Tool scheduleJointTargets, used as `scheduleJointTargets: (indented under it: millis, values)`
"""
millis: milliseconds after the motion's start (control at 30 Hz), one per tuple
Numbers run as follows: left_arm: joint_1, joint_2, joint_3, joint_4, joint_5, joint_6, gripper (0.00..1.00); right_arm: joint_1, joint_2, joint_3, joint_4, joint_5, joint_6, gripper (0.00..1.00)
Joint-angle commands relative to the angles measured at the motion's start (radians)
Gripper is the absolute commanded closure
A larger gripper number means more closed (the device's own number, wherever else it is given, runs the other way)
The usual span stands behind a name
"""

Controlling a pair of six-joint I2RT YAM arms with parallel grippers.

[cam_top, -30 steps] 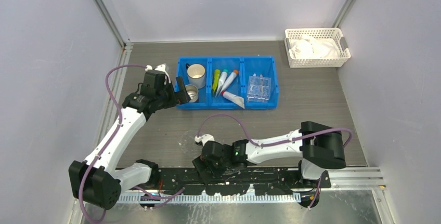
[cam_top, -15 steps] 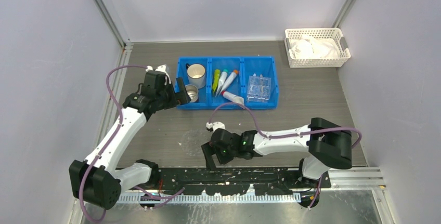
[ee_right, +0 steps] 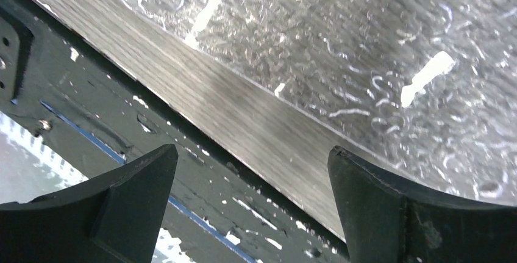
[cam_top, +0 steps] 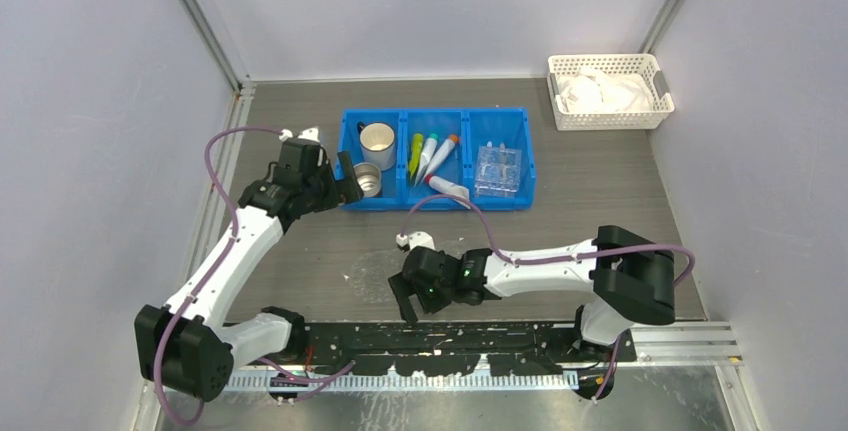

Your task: Prepare toiletry sets of a toothbrush and toothpaste on the tray

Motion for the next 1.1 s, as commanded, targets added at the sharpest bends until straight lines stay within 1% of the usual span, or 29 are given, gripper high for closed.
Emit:
scheduleJointTargets:
  millis: [0,100,167,300,433,533,600,667,767,800,900,1067]
  values:
    - [0.003,-0.052,-0.016,-0.02,-0.114,0.002,0.0,0.075,-0.017,0.127,-0.196,0.192,-0.014,0.0]
    - [0.003,-0.06,-0.032,-0.043,-0.156,-0.05,0.0,0.101,0.0,0.21,-0.315,0.366,0.033,0.0]
    - [0.003,-0.064,-0.045,-0.054,-0.179,-0.08,0.0,0.1,0.036,0.252,-0.363,0.472,0.081,0.0]
    - [0.003,-0.102,-0.089,-0.075,-0.244,-0.178,0.0,0.099,0.162,0.352,-0.369,0.572,0.108,0.0]
    - [0.003,-0.165,-0.161,-0.082,-0.196,-0.267,0.0,0.096,0.287,0.468,-0.363,0.582,0.11,0.0]
    - [0.003,-0.228,-0.235,-0.083,-0.141,-0.311,0.0,0.079,0.298,0.499,-0.393,0.614,0.128,0.0]
    - [0.003,-0.256,-0.269,-0.096,-0.103,-0.329,0.0,0.047,0.252,0.456,-0.384,0.599,0.135,0.0]
    - [0.002,-0.274,-0.304,-0.101,-0.063,-0.346,0.0,0.002,0.18,0.378,-0.342,0.552,0.132,0.0]
    - [0.0,-0.282,-0.368,-0.069,0.004,-0.377,0.0,-0.058,0.074,0.277,-0.287,0.47,0.12,0.0]
    - [-0.003,-0.279,-0.386,-0.056,0.028,-0.389,0.0,-0.064,0.056,0.262,-0.289,0.471,0.116,0.0]
    - [-0.022,-0.257,-0.422,-0.012,0.063,-0.406,0.0,-0.065,0.038,0.241,-0.281,0.459,0.094,0.0]
    - [-0.073,-0.214,-0.451,0.035,0.084,-0.419,0.0,-0.064,0.073,0.208,-0.211,0.394,0.08,0.0]
